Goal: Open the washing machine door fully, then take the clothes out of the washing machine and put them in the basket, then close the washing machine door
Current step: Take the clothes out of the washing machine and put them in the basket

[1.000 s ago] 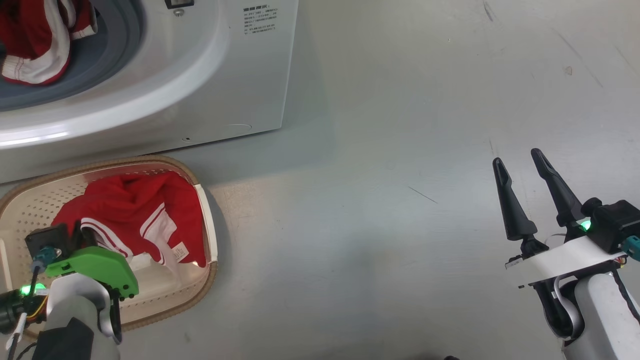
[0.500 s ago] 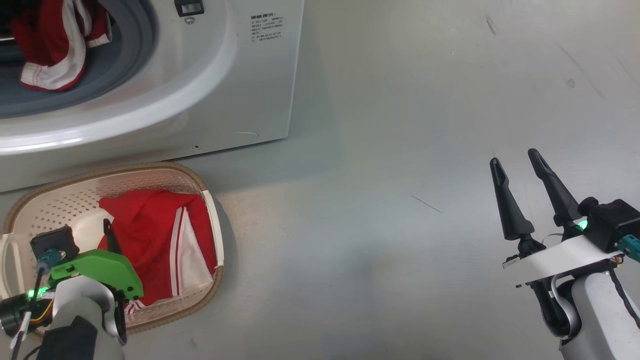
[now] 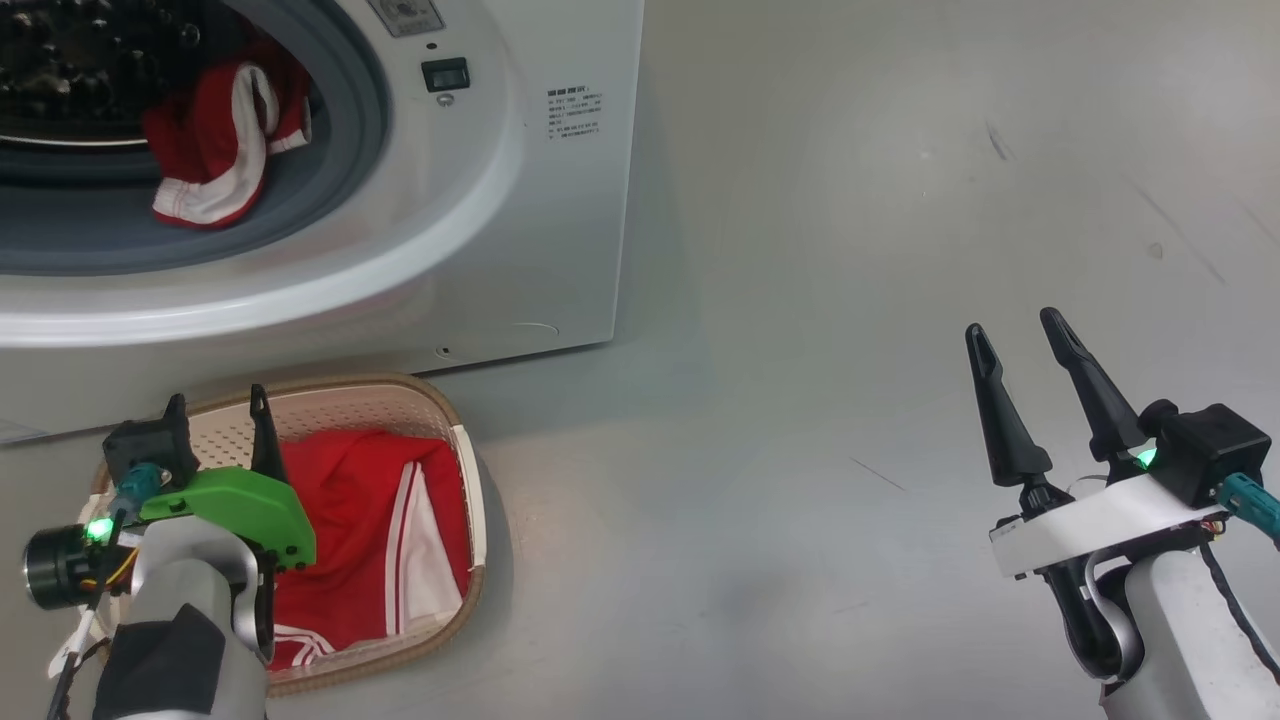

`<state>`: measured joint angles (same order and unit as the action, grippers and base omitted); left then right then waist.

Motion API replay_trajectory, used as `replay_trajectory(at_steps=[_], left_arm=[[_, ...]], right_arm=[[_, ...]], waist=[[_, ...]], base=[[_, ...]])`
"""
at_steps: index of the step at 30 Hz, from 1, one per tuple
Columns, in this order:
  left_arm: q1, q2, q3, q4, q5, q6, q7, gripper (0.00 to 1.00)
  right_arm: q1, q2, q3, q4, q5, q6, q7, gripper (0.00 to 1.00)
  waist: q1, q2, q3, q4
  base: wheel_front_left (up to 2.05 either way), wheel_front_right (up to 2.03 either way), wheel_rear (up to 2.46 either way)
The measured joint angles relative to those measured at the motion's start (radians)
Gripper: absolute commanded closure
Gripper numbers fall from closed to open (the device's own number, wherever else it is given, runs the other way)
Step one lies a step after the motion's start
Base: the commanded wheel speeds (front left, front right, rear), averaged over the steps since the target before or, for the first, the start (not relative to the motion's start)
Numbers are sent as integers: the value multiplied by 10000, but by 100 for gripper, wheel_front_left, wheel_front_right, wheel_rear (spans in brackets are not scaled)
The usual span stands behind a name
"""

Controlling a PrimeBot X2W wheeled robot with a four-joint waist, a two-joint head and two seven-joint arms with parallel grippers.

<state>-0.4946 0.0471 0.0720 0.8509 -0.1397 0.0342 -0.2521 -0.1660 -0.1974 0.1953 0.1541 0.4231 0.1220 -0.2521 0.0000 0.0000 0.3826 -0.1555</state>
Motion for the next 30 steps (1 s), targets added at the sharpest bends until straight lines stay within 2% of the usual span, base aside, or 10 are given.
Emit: replay_trajectory(at_steps=[10, 18, 30], left_arm=[[460, -73, -251, -2086, 86, -370, 2, 0], [1344, -107, -516, -3106, 98, -621, 0, 0], [3200, -107, -775, -4452, 6, -761, 0, 0]], right_arm=[[266, 98, -201, 205, -21, 0, 0, 0], [779, 163, -257, 295, -40, 0, 0, 0], [1503, 290, -238, 242, -128, -2, 0, 0]], waist=[[0, 0, -1242, 363], [-1, 0, -2129, 648], [0, 0, -3339, 1000]], base=[[0, 0, 0], [0, 0, 0], [0, 0, 0]])
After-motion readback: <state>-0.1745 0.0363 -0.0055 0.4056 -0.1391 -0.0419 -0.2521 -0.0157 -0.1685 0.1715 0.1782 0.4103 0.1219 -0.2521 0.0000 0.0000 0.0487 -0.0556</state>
